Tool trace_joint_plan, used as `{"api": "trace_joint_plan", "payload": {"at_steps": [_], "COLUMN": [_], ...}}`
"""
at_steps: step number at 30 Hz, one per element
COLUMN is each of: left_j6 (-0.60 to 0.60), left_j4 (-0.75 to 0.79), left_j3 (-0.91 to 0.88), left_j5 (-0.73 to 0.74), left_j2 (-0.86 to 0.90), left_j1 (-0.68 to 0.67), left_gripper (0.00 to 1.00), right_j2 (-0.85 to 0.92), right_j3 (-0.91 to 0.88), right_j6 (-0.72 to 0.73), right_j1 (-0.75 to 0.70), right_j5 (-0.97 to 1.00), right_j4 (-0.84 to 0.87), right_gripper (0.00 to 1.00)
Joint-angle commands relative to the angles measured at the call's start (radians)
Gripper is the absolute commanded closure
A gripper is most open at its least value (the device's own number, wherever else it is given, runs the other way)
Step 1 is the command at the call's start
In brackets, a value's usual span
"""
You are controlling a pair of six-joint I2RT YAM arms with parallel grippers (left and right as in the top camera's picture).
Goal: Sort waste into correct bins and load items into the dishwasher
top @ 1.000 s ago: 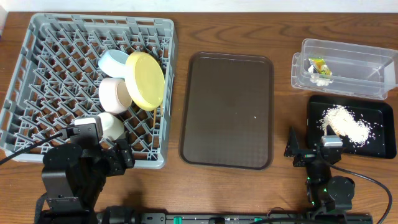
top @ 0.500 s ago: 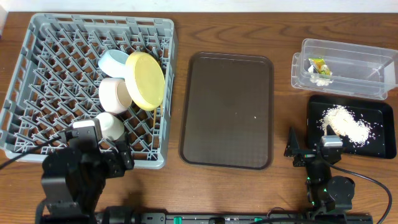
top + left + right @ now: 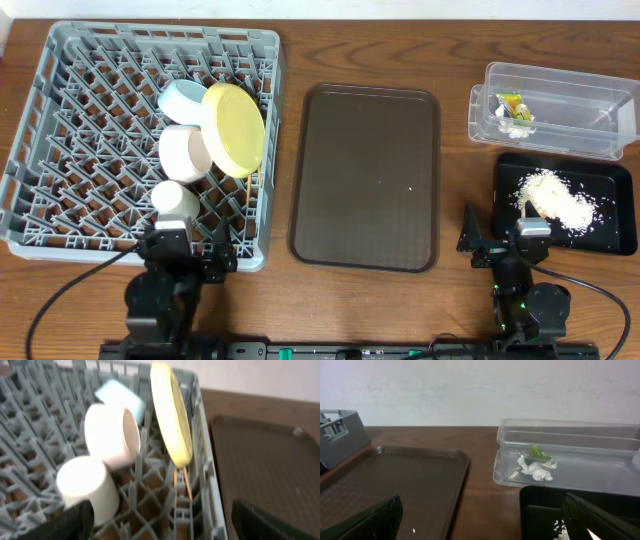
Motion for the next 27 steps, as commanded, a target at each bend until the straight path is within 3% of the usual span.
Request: {"api": "trace_joint_plan", "payload": {"at_steps": [1,12,18,27], "left_j6": [-0.008,0.004,0.165,0.129], "left_j4": [0.107,0.491,0.467,0.430], "left_j3": [-0.103,-0.360,-0.359,-0.359], "left_j5": [-0.008,-0.007,0.079,0.097], "left_j2": [-0.075,-0.140,-0.140,-0.140], "left_j1": [-0.005,-0.006,-0.010,-0.010], "left_gripper": [0.11,0.10,0.10,0.10], "right_j2": [-0.005,-0.005,-0.005,-0.005], "right_j3": [-0.001,-0.001,-0.001,-0.001], "right_j6": [-0.011,-0.011,-0.011,-0.011], "right_j1": [0.007,0.007,0.007,0.007], "right_j5": [-0.005,-0.005,-0.004,-0.005], "right_j4": [-0.004,-0.005,-0.004,-0.004], "right_gripper": [0.01,0.01,0.01,0.01]}}
